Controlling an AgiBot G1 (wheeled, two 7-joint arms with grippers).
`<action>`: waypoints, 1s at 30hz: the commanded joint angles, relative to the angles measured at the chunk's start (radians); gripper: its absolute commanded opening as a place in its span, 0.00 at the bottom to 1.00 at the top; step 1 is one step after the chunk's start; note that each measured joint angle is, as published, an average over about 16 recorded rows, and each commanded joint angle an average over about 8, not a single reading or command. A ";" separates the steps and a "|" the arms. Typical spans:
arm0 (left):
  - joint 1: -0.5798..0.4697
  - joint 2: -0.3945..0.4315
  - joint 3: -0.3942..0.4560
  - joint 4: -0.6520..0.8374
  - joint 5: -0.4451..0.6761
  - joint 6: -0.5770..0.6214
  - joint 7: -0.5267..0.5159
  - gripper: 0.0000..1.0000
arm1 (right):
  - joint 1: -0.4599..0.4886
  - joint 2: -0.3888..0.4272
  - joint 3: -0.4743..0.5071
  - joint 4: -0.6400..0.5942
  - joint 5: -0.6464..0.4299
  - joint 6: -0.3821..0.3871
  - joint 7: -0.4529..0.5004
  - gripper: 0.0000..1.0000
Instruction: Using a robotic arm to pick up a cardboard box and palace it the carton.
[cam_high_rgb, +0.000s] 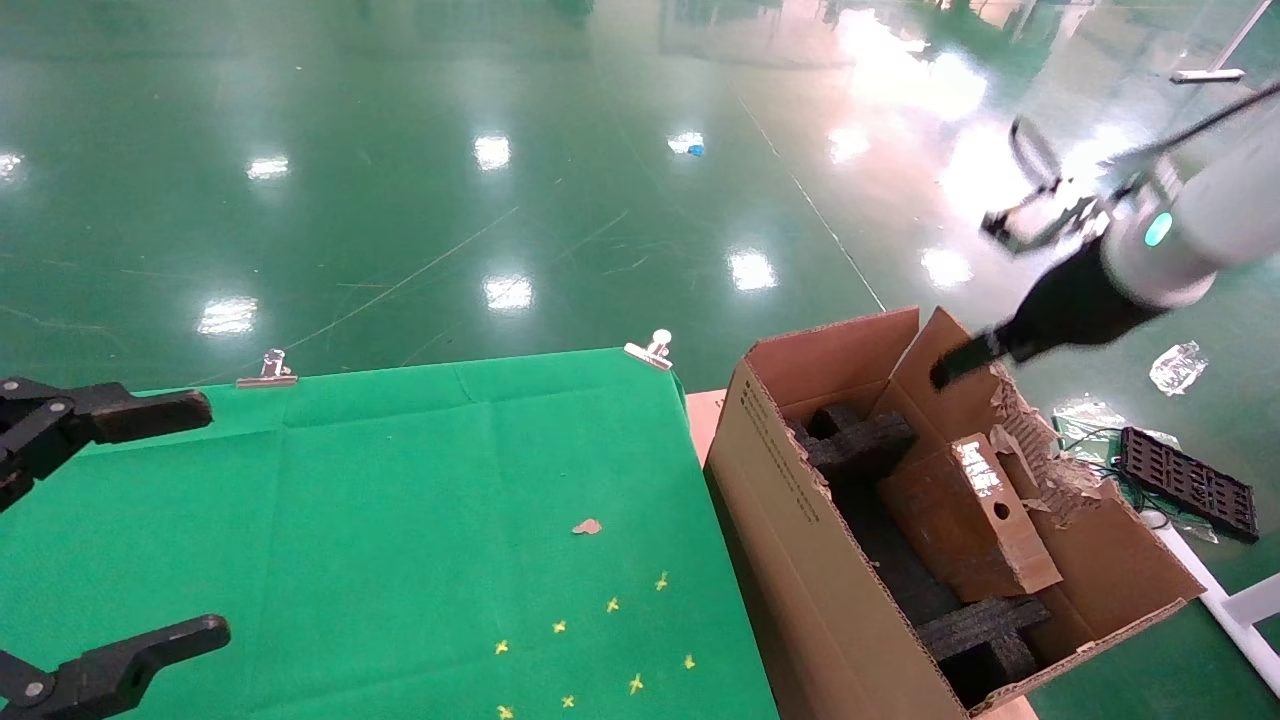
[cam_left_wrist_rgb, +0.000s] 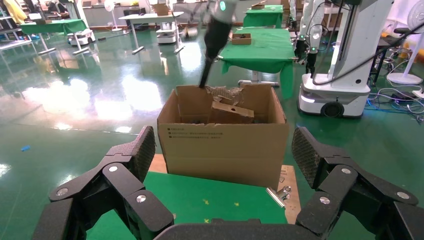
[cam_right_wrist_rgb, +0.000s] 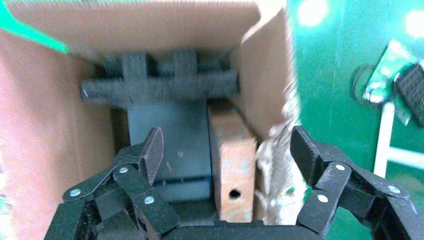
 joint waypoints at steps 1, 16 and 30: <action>0.000 0.000 0.000 0.000 0.000 0.000 0.000 1.00 | 0.053 0.004 -0.001 0.007 -0.001 -0.024 -0.023 1.00; 0.000 0.000 0.001 0.000 -0.001 0.000 0.000 1.00 | -0.072 0.057 0.066 0.018 0.096 -0.019 -0.110 1.00; 0.000 -0.001 0.001 0.000 -0.001 -0.001 0.001 1.00 | 0.026 0.170 0.229 0.142 0.303 0.007 -0.405 1.00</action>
